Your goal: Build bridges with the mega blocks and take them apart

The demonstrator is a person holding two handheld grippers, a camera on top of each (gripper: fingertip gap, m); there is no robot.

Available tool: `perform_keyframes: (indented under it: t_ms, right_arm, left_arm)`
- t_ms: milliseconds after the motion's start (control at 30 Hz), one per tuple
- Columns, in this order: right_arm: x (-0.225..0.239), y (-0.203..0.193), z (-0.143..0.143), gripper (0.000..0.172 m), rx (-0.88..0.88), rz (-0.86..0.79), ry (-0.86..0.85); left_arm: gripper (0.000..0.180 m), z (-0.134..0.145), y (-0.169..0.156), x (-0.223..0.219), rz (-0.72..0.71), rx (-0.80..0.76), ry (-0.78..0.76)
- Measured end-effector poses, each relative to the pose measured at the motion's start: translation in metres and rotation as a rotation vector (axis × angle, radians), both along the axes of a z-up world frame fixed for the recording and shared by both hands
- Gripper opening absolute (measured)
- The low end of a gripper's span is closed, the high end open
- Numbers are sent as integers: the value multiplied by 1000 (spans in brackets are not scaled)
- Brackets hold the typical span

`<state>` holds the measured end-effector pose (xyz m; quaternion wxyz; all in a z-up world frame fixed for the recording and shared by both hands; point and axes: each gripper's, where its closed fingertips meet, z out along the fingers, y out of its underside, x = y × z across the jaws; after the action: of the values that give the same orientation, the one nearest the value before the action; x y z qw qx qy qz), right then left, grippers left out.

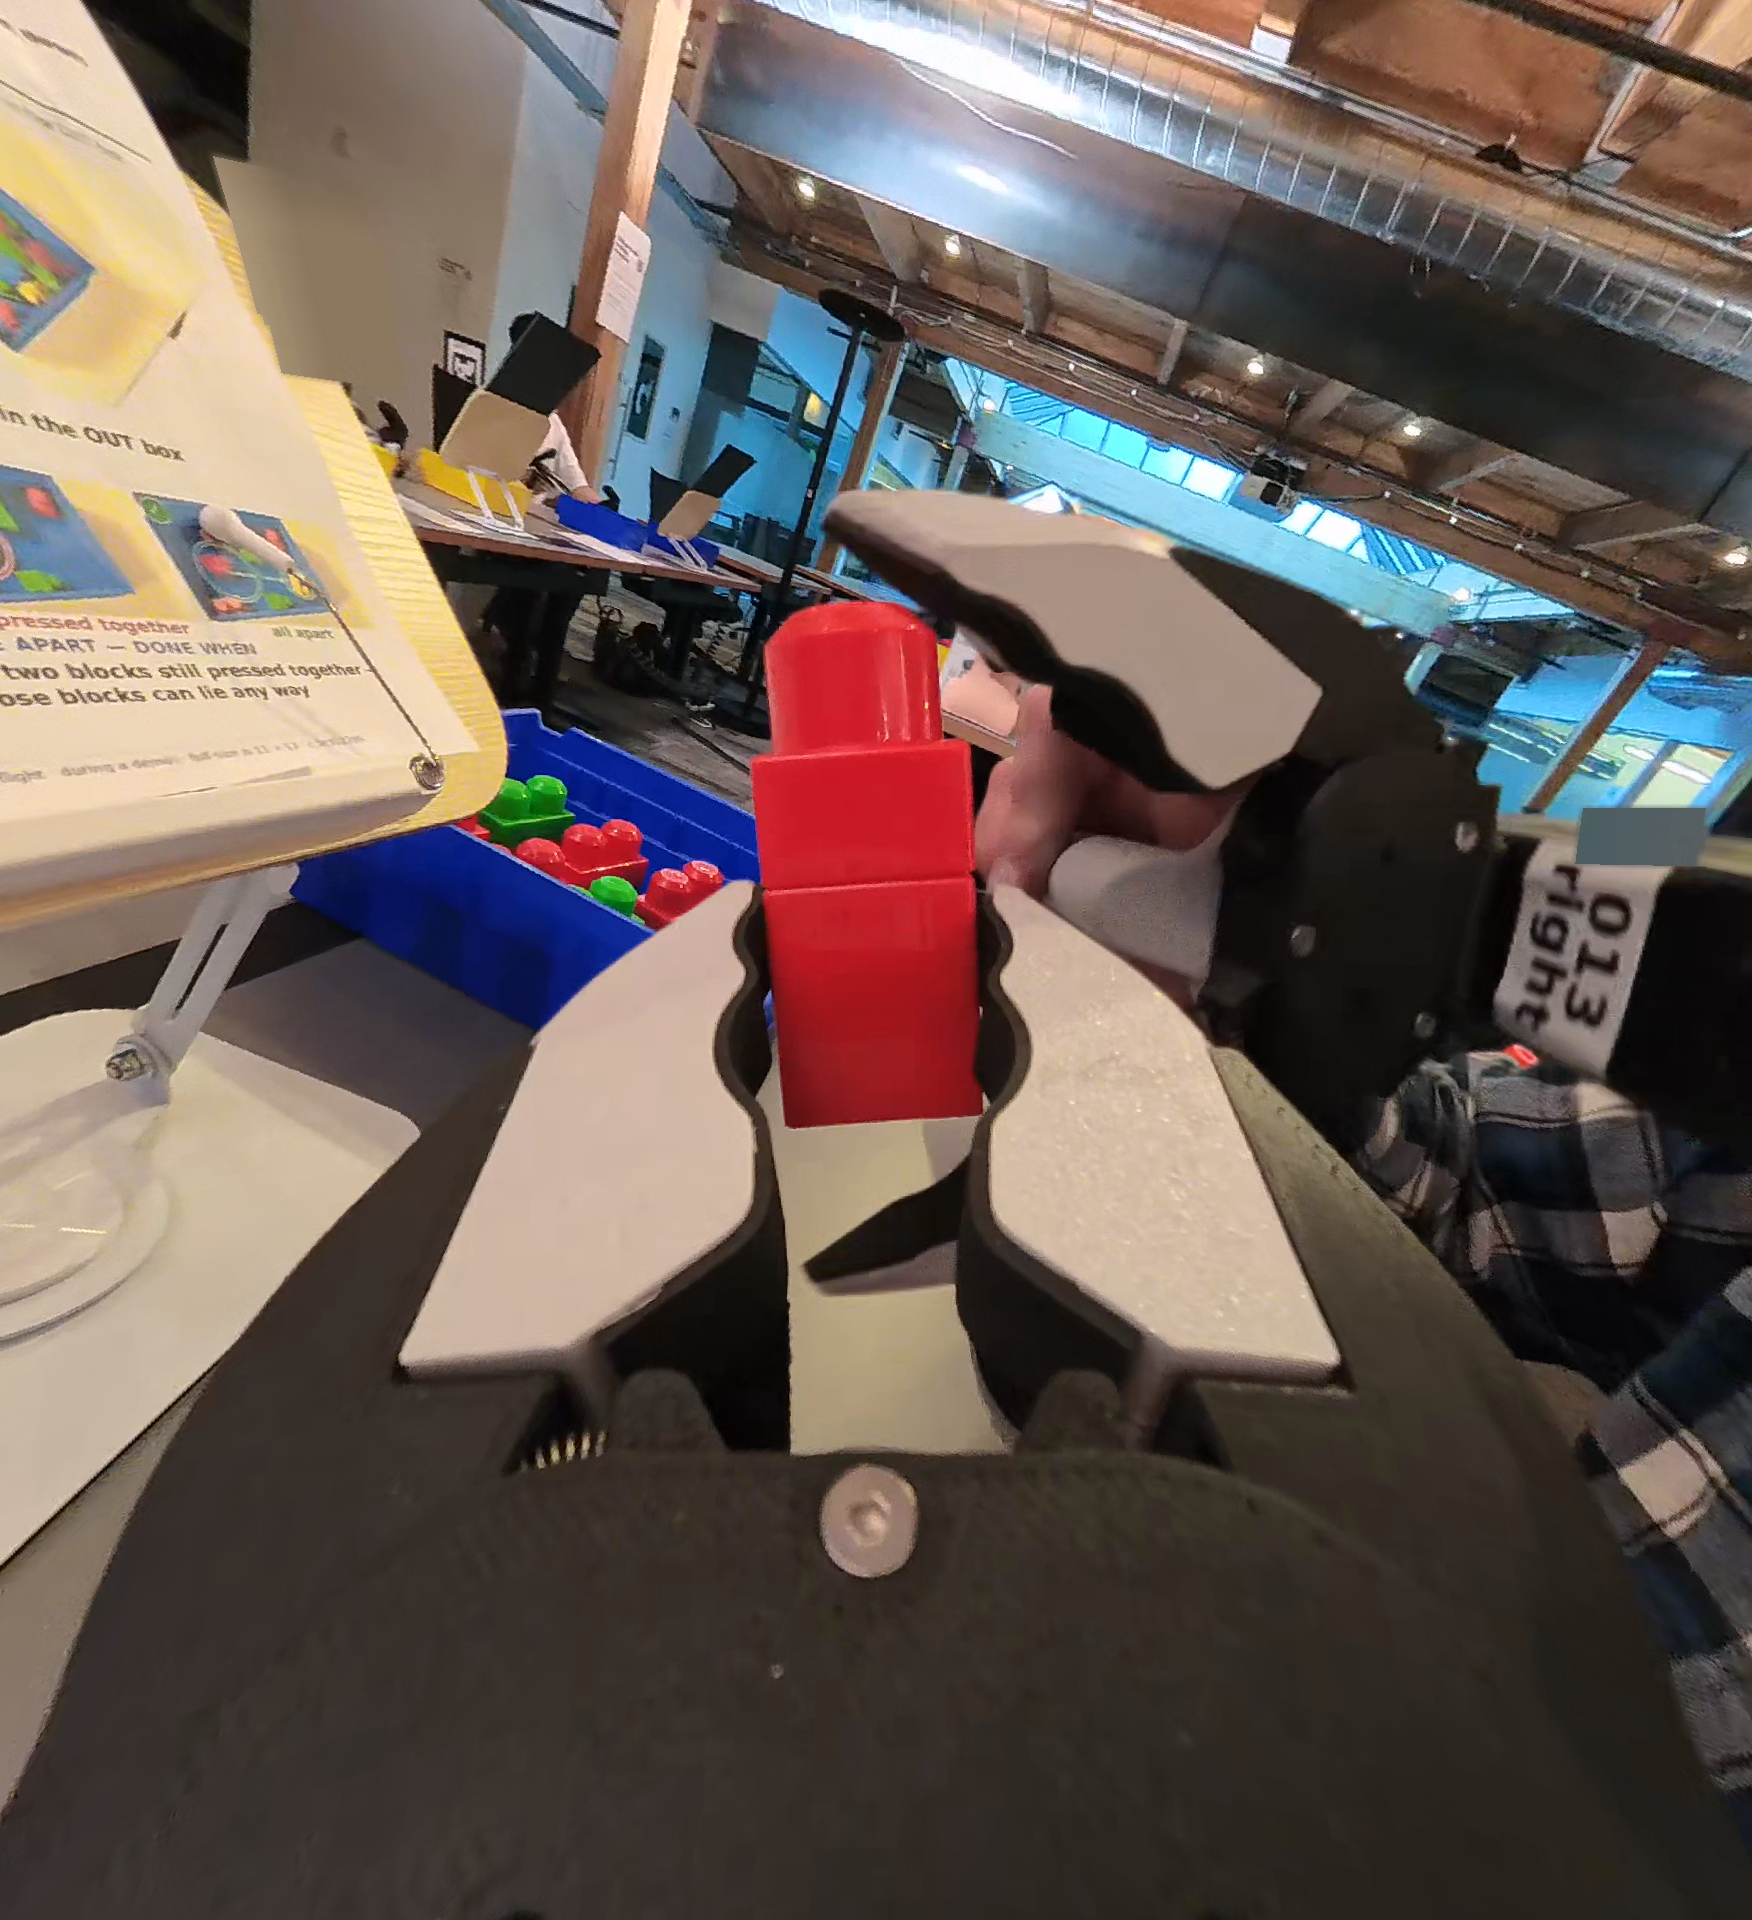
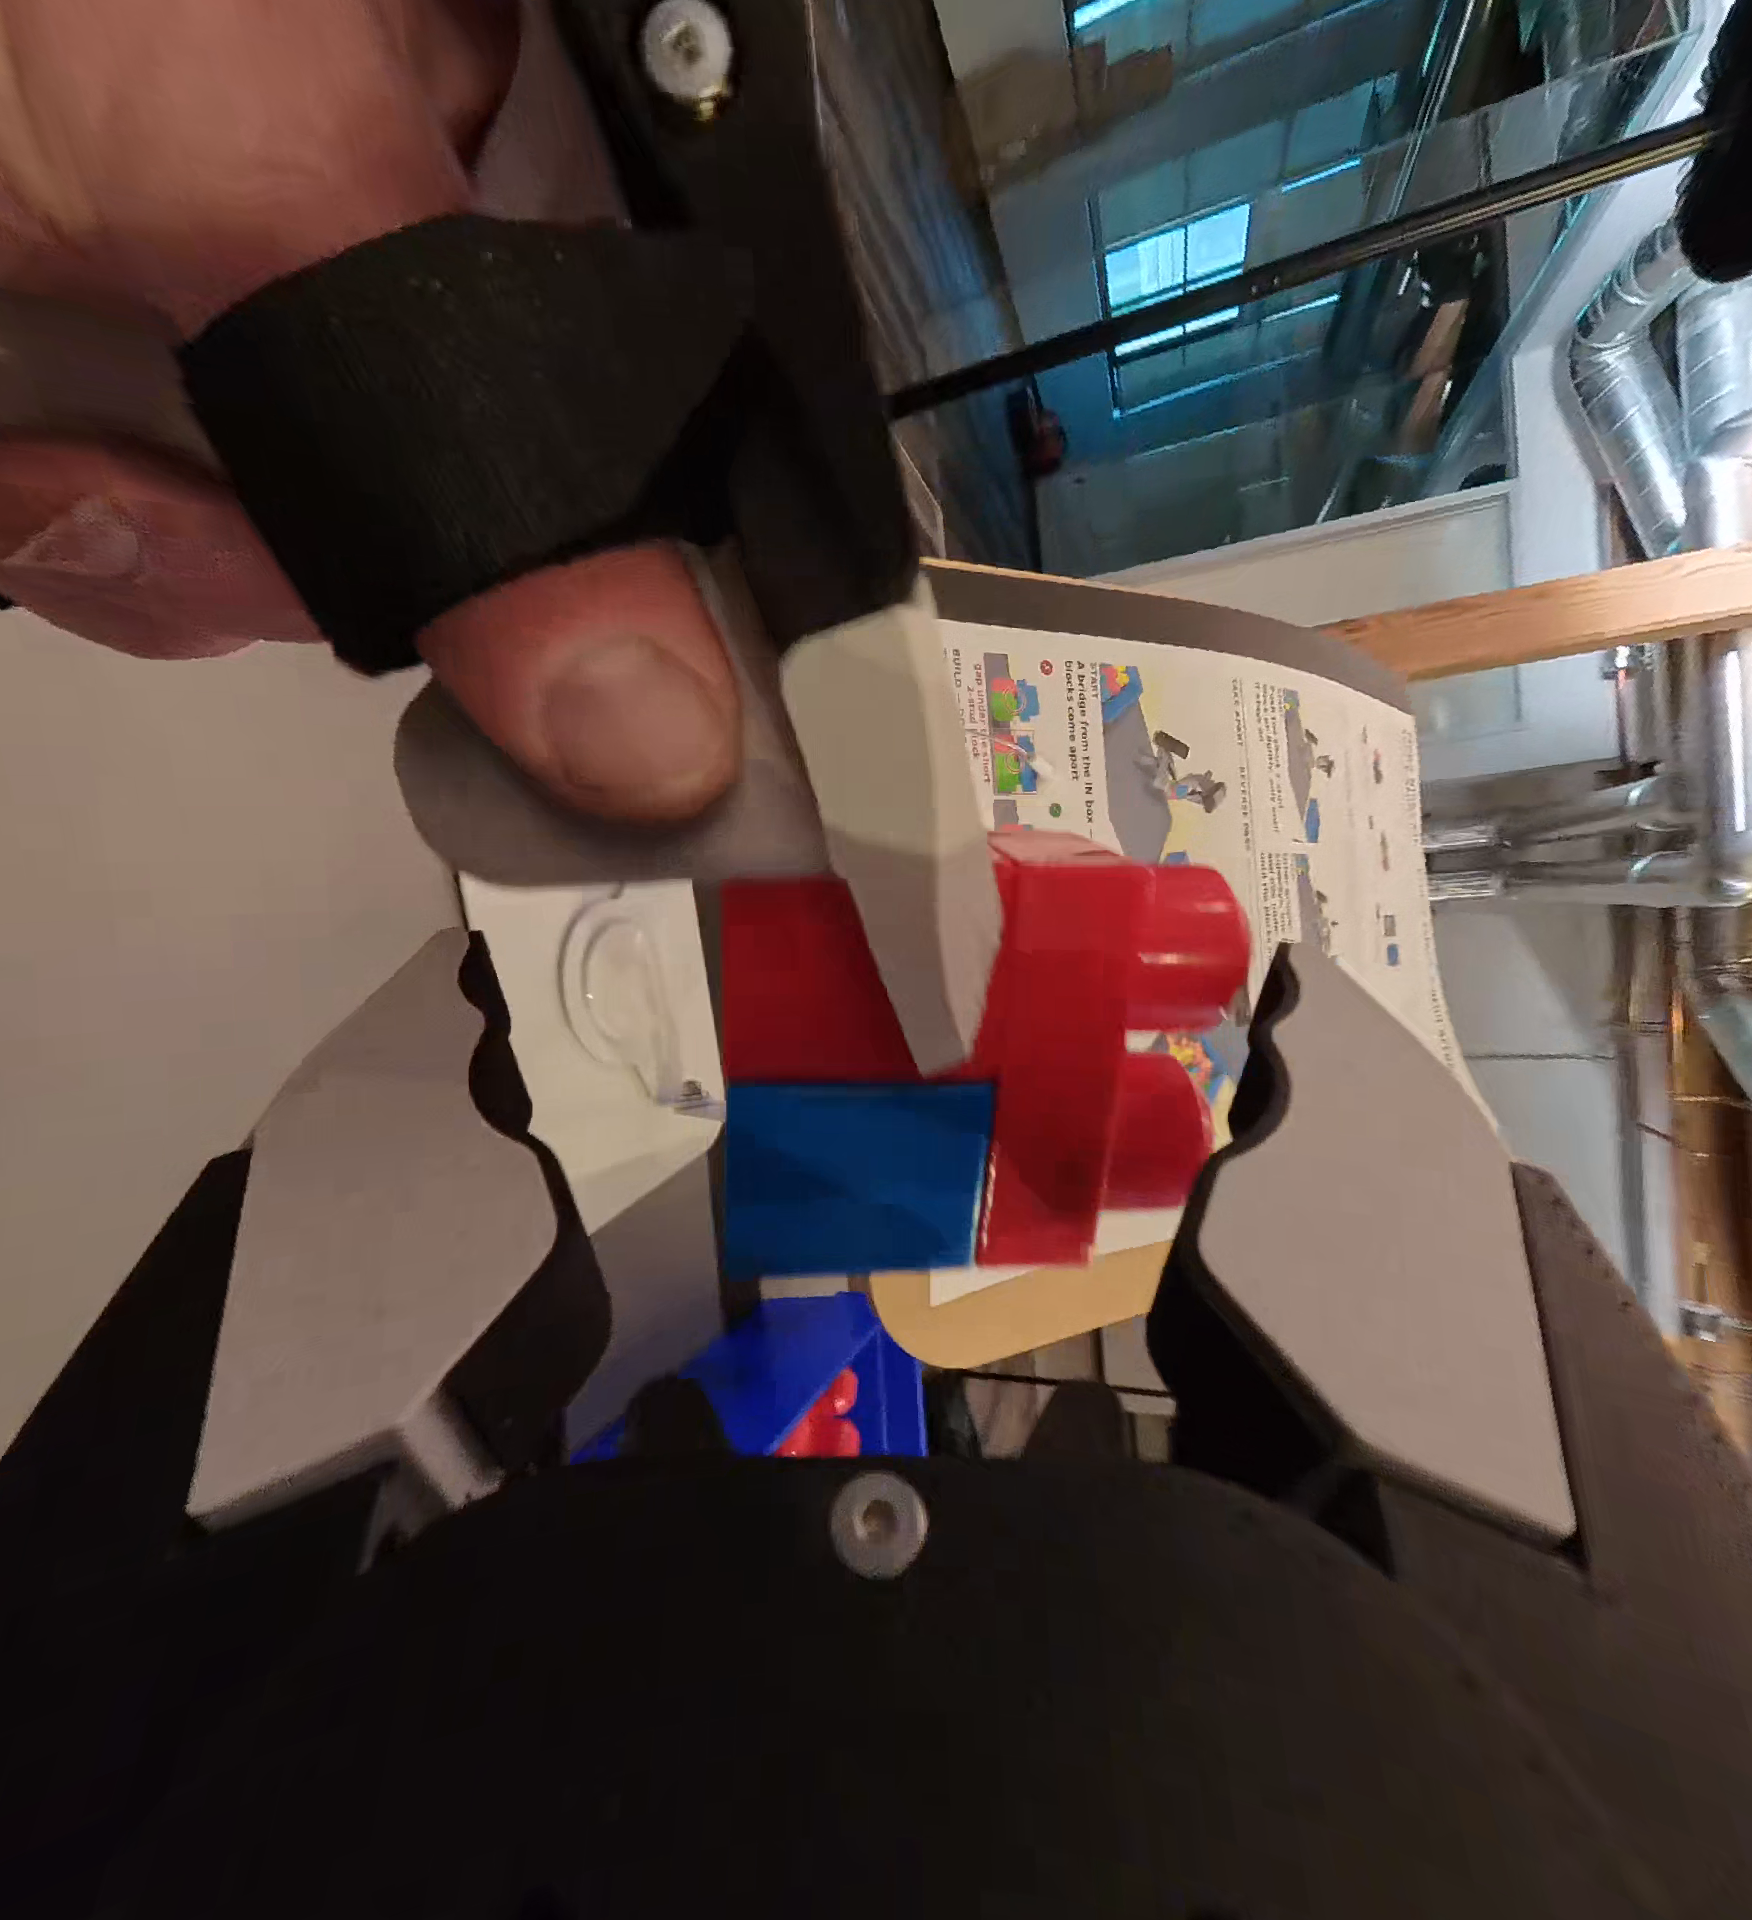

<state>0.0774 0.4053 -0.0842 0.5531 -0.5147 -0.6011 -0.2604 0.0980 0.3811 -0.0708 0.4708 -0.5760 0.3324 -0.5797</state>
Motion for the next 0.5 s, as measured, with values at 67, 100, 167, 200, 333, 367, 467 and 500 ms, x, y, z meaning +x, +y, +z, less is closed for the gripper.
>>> perform_keyframes:
  t_ms: [67,100,167,200,333,367,467,500]
  right_arm:
    - [-3,5,-3,139,13,-19,-29]
    - [-1,9,-4,140,3,-39,-30]
    - [6,15,-2,140,-18,-71,-11]
    - [9,17,-1,140,-24,-83,-8]
    - [12,21,-2,135,-35,-94,-20]
    - [14,22,-2,135,-31,-97,-31]
    - [16,23,-4,127,-45,-105,-42]
    - [16,22,-4,126,-44,-97,-50]
  left_arm:
    - [36,0,-4,4,-2,10,10]
    - [36,0,-5,5,3,17,11]
    - [36,0,-6,5,18,33,12]
    - [36,1,-6,5,24,36,3]
    - [36,0,-9,10,47,86,21]
    - [36,0,-9,12,52,92,24]
    - [36,-2,-6,11,91,113,17]
    - [36,-2,-6,12,80,102,10]
